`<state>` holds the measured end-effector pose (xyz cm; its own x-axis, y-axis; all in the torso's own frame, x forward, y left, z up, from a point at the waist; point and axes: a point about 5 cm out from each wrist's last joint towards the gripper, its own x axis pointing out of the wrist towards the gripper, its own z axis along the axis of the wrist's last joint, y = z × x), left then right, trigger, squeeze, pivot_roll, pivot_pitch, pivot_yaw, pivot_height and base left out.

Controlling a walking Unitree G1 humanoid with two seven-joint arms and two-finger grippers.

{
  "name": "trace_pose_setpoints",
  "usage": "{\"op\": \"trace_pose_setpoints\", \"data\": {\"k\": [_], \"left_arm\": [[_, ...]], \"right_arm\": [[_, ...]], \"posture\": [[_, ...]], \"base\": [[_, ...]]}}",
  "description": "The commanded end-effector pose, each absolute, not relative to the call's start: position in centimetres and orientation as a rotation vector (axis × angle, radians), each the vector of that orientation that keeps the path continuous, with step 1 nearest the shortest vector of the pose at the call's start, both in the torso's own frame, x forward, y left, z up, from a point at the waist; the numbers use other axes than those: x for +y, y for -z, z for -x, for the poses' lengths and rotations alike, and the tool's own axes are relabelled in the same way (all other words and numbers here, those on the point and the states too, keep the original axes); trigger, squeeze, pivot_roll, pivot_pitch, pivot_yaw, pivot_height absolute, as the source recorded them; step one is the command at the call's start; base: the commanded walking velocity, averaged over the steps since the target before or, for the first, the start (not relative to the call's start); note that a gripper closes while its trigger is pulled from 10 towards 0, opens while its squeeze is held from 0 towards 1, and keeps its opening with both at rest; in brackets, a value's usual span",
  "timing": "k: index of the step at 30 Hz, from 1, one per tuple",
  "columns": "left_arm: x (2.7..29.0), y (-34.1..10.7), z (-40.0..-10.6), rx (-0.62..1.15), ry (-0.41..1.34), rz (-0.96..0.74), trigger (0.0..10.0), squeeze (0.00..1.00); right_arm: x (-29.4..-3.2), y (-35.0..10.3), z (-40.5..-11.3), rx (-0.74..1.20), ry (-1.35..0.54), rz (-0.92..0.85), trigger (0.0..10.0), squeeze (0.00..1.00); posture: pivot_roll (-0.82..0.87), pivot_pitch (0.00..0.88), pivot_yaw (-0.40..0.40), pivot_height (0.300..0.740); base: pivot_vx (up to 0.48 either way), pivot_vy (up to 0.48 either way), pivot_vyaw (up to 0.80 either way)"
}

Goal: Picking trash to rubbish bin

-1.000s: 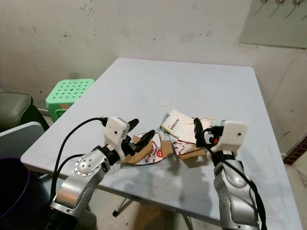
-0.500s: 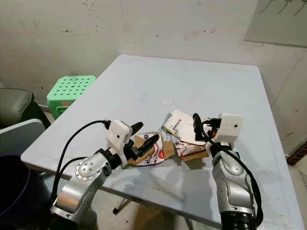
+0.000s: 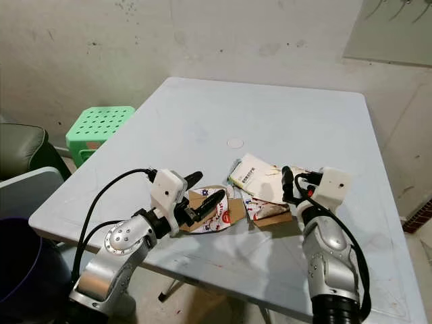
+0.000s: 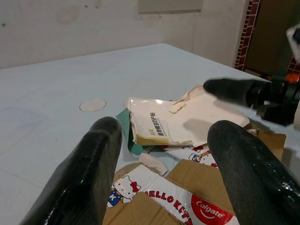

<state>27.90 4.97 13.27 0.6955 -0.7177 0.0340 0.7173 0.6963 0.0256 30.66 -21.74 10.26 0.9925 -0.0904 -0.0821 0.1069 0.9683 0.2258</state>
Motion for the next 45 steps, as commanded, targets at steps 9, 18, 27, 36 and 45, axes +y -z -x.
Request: {"op": "trace_pose_setpoints", "data": {"k": [9,18,27,36,45], "left_arm": [[5.1,-13.6,-28.3,-0.06,0.794,-0.028,10.0,0.0],[5.2,-13.7,-28.4,-0.068,0.792,-0.034,10.0,0.0],[5.3,-13.8,-28.5,-0.076,0.789,-0.047,10.0,0.0],[5.2,-13.8,-28.6,-0.084,0.797,-0.058,10.0,0.0],[5.3,-13.8,-28.6,-0.087,0.803,-0.07,10.0,0.0]], "right_arm": [[-20.6,-8.7,-30.3,0.127,0.068,-0.346,10.0,0.0],[-20.3,-8.4,-30.4,0.153,0.032,-0.442,6.8,0.0],[-19.8,-8.8,-30.3,0.104,-0.031,-0.444,0.0,0.0],[-20.0,-8.8,-30.2,0.092,-0.047,-0.45,0.0,0.0],[-20.3,-8.8,-30.2,0.074,-0.044,-0.431,0.0,0.0]], "posture": [[-0.02,0.03,0.061,0.74],[-0.02,0.015,0.061,0.74],[-0.01,0.008,0.062,0.74],[-0.01,0.0,0.066,0.74],[-0.01,0.0,0.071,0.74]], "base": [[0.0,0.0,0.0],[0.0,0.0,0.0],[0.0,0.0,0.0],[0.0,0.0,0.0],[0.0,0.0,0.0]]}}
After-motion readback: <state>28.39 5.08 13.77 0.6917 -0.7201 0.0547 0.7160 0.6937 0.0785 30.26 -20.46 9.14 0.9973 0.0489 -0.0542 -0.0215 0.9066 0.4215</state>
